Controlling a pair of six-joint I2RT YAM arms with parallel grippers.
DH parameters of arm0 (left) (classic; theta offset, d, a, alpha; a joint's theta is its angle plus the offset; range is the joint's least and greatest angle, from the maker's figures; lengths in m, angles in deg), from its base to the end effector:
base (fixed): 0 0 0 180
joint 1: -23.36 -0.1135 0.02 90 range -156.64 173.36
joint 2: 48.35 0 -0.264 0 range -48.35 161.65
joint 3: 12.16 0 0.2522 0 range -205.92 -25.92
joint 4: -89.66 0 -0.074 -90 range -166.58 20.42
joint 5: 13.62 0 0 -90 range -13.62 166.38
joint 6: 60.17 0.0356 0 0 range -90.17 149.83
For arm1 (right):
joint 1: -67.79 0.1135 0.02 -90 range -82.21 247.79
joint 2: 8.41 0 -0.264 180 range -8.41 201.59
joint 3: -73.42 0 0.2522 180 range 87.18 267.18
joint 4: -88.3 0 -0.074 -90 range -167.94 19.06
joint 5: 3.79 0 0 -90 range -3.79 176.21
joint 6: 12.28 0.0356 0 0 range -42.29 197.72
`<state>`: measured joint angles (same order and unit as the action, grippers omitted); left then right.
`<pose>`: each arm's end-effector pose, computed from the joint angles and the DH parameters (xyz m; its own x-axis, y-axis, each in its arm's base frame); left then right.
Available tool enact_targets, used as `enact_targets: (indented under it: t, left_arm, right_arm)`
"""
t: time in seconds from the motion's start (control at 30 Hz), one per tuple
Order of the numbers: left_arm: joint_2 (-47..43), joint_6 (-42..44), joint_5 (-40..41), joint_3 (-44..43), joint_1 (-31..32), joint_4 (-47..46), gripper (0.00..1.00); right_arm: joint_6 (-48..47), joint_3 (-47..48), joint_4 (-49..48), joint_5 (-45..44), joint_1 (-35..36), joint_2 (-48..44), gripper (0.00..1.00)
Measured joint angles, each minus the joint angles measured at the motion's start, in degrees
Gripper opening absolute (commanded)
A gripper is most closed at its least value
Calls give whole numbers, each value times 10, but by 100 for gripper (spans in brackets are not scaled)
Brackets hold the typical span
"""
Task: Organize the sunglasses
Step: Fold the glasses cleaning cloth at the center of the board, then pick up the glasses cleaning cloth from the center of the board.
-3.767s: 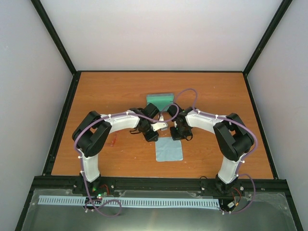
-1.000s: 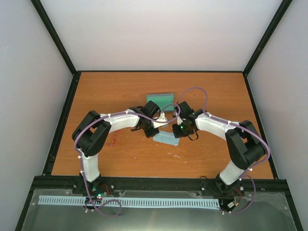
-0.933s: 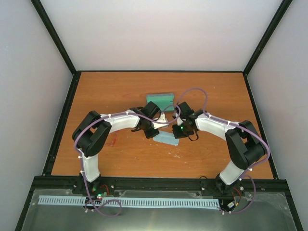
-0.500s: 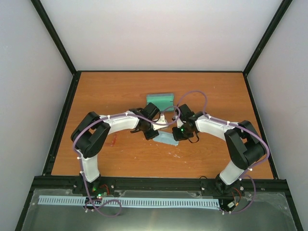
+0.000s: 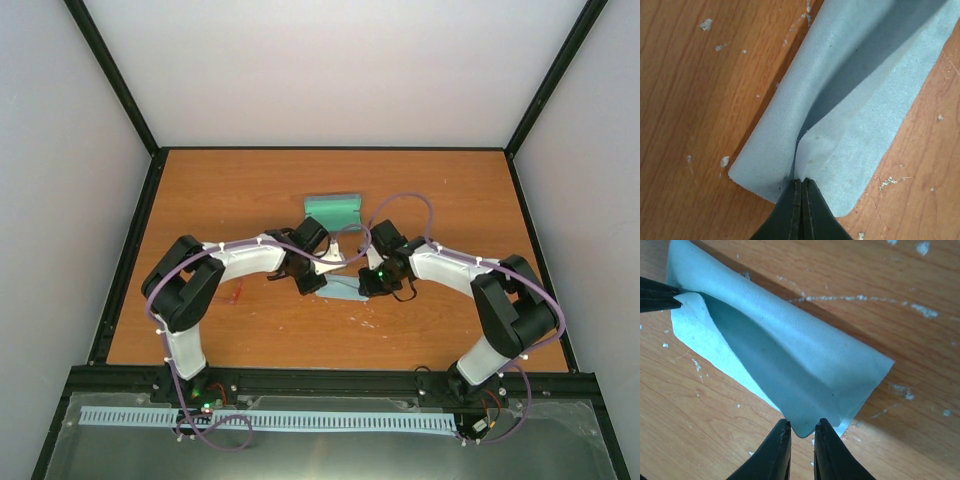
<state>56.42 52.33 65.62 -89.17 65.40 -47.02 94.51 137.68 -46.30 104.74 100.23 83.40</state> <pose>0.2524 -0.2365 0.1482 -0.3801 0.8489 -0.3672 0.9182 0.3942 -0.0391 0.2332 0.1616 0.1577 -0.9421 -0.2743 -0.1929 -0.3291 0.8664 0.3756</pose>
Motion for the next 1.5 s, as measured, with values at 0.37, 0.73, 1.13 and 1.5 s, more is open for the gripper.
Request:
enact_targets:
  t: [0.37, 0.73, 1.13, 1.5]
  left_arm:
    - [-17, -12, 0, 18, 6, -1, 33]
    - [-77, -29, 2, 51, 12, -4, 42]
    - [-74, -65, -57, 35, -56, -13, 42]
    - [-72, -76, -75, 30, -79, -13, 42]
  right_arm:
    - [2, -13, -2, 19, 0, -5, 18]
    - [17, -15, 1, -1, 0, -31, 40]
    - [43, 53, 50, -141, 0, 7, 45]
    - [42, 64, 60, -136, 0, 54, 43]
